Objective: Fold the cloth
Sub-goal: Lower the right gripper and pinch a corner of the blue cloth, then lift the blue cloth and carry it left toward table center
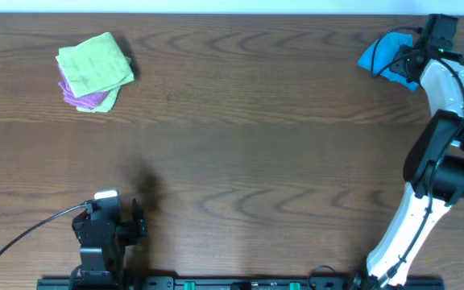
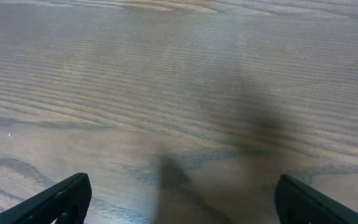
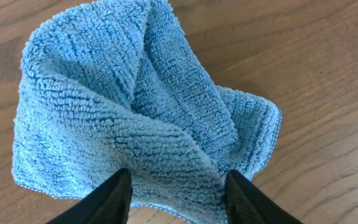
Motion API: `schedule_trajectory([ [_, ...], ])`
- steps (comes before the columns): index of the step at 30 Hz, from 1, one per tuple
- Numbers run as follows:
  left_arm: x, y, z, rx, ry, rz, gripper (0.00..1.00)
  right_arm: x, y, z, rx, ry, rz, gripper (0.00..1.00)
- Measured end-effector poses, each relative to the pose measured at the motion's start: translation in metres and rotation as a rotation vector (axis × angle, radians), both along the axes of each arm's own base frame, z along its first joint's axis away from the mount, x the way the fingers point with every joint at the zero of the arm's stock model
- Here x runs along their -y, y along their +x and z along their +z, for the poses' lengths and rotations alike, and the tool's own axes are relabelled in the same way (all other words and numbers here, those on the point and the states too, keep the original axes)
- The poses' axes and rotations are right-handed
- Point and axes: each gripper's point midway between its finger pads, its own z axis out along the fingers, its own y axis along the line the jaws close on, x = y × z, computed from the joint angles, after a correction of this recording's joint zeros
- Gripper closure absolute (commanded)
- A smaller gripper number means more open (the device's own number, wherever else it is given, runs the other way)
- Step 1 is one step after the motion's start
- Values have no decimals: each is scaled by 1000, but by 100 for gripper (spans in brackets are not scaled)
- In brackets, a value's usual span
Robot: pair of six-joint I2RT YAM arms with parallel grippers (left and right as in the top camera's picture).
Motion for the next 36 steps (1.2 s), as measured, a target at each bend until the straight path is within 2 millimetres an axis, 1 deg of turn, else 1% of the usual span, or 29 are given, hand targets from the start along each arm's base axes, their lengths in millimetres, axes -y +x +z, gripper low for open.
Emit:
schedule_trajectory([
  [3,0,0,0,0,0,0,5,0,0,0,-1,1,0,52],
  [5,0,0,0,0,0,0,5,0,0,0,-1,0,0,48],
  [8,0,0,0,0,0,0,5,0,0,0,-1,0,0,50],
  [11,0,0,0,0,0,0,5,0,0,-2,-4,0,2,56],
  [12,0,0,0,0,0,0,5,0,0,-3,-6,1,1,61],
  [13,0,0,0,0,0,0,5,0,0,-4,-8,0,3,69],
  [15,0,0,0,0,0,0,5,0,-1,-7,-14,-1,8,90],
  [16,0,0,0,0,0,0,5,0,-1,-9,-17,1,5,97],
  [17,0,0,0,0,0,0,5,0,-1,-11,-21,2,8,99],
  [24,0,0,0,0,0,0,5,-4,-8,-16,-60,6,19,99],
  [26,0,0,0,0,0,0,5,-7,-10,-13,-69,1,37,99],
  [28,0,0,0,0,0,0,5,-14,-11,-3,-75,-8,62,99],
  [30,0,0,0,0,0,0,5,-26,-14,16,-73,-19,93,99],
  [31,0,0,0,0,0,0,5,-34,-15,30,-65,-26,113,99],
  [33,0,0,0,0,0,0,5,-58,-20,69,-40,-42,165,99],
  [36,0,0,0,0,0,0,5,-94,-32,120,1,-63,236,99],
])
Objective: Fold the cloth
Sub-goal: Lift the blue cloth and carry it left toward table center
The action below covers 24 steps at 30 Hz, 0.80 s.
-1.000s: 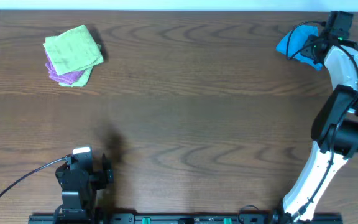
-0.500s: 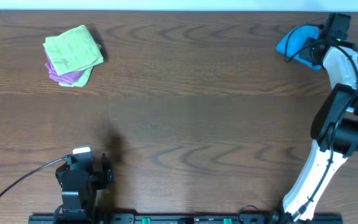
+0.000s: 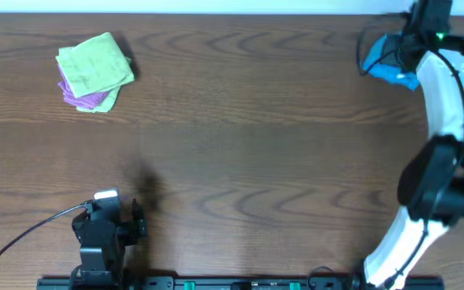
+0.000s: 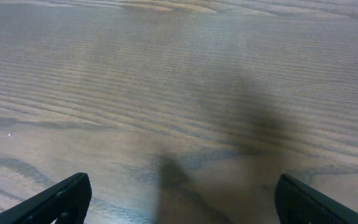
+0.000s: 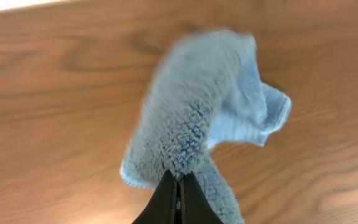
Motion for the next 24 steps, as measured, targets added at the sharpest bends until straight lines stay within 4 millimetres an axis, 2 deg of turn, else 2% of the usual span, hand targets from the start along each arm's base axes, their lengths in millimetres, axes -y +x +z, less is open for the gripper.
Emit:
schedule_trajectory([
  [4,0,0,0,0,0,0,5,-49,-27,53,27,-8,96,99],
  [8,0,0,0,0,0,0,5,-92,-58,75,-5,-8,189,99],
  [14,0,0,0,0,0,0,5,-164,-112,92,-73,-11,368,99],
  [16,0,0,0,0,0,0,5,-183,-130,96,-95,-12,419,99],
  [24,0,0,0,0,0,0,5,-239,-188,95,-196,-6,586,99],
])
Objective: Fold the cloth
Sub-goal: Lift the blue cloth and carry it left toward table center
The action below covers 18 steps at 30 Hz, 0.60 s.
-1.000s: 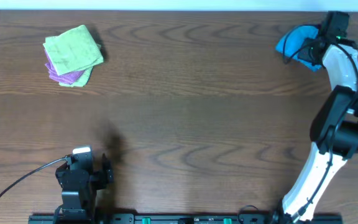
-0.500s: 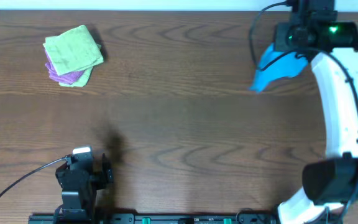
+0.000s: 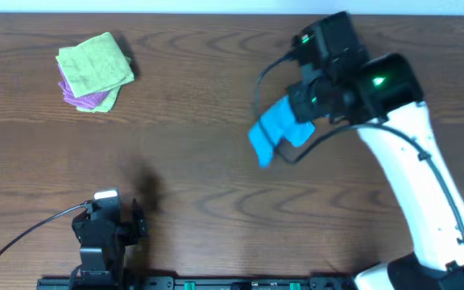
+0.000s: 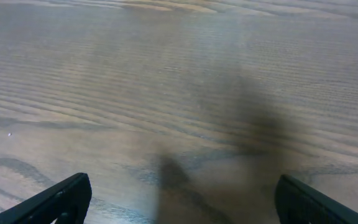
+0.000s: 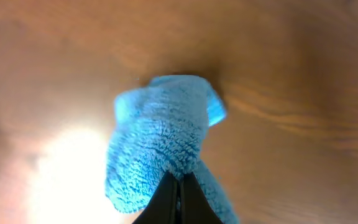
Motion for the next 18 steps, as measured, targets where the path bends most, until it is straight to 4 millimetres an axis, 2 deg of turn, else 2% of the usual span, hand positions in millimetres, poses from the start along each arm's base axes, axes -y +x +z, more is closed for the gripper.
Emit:
schedule_trajectory([
  [7,0,0,0,0,0,0,5,-74,-53,-3,-70,56,220,99],
  [11,0,0,0,0,0,0,5,-104,-88,-4,-106,67,312,99],
  [14,0,0,0,0,0,0,5,-116,-113,2,-118,87,351,99],
  [18,0,0,0,0,0,0,5,-113,-136,26,-86,150,352,99],
])
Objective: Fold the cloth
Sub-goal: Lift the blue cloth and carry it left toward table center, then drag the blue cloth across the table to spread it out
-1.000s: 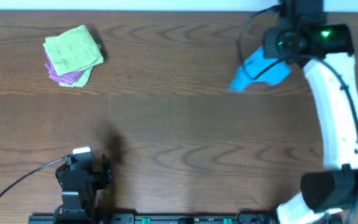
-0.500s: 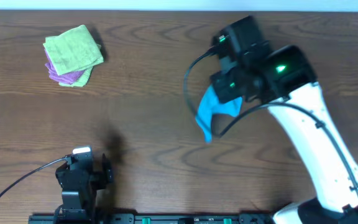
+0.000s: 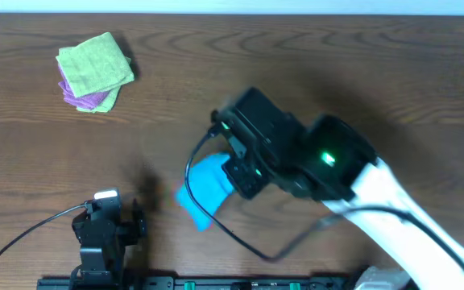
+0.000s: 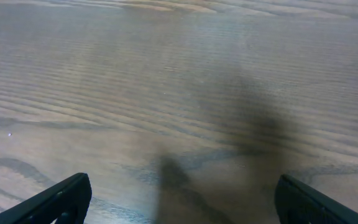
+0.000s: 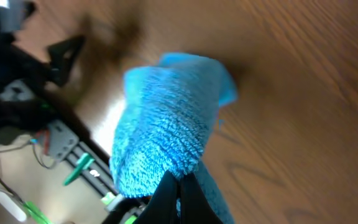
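A blue terry cloth [image 3: 203, 192] hangs bunched above the table's front middle, also filling the right wrist view as the cloth [image 5: 166, 137]. My right gripper [image 5: 178, 182] is shut on a pinch of it, and the cloth droops away from the fingers; in the overhead the gripper itself is hidden under the arm's wrist [image 3: 252, 145]. My left gripper [image 4: 179, 199] rests at the front left, open wide over bare wood with nothing between its fingers [image 4: 61, 198].
A stack of folded cloths, green [image 3: 95, 63] over purple [image 3: 87, 98], lies at the far left. The left arm's base [image 3: 103, 234] and its cable sit at the front left. The front rail [image 5: 82, 168] shows below the hanging cloth.
My right gripper has moved with the blue cloth from the table's middle right to the front middle, nearer the left arm. The left arm has not moved.
First my right gripper stood open around the crumpled blue cloth at the far right corner. Then it was shut on the cloth, lifted there. Later it held the cloth over the middle right, and now over the front middle. The left gripper stayed open throughout.
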Motion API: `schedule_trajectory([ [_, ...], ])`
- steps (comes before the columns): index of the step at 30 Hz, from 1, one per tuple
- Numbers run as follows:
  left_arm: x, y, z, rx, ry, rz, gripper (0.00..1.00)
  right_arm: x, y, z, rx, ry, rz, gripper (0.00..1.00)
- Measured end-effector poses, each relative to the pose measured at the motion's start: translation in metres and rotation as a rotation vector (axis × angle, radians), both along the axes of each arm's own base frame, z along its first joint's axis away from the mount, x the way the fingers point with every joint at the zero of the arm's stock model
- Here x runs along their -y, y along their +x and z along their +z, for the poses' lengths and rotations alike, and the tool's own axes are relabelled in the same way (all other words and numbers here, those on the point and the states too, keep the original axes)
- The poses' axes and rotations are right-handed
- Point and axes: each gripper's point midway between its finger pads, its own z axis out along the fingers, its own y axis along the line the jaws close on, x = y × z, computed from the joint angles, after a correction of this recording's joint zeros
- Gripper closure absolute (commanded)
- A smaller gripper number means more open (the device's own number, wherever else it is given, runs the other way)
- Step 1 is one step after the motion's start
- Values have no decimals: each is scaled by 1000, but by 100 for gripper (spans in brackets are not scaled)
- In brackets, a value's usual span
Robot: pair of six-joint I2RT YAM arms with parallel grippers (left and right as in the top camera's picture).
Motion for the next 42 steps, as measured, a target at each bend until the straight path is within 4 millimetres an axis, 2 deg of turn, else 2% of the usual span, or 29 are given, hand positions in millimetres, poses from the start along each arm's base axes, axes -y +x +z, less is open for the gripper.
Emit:
schedule_trajectory([
  [6,0,0,0,0,0,0,5,18,-19,46,53,139,-47,99],
  [9,1,0,0,0,-3,-3,5,24,-24,52,54,153,-60,99],
  [18,3,0,0,-1,-12,-16,5,5,-12,21,-19,68,-46,99],
  [30,4,0,-1,-1,-14,-18,5,-16,-12,28,-7,139,49,99],
  [33,4,0,-1,-1,-14,-18,5,-22,-9,24,-6,136,68,99],
  [38,4,0,0,-1,-14,-18,5,-38,1,6,-21,103,102,99],
  [42,4,0,0,-1,-14,-18,5,-42,12,-12,-43,62,107,99],
])
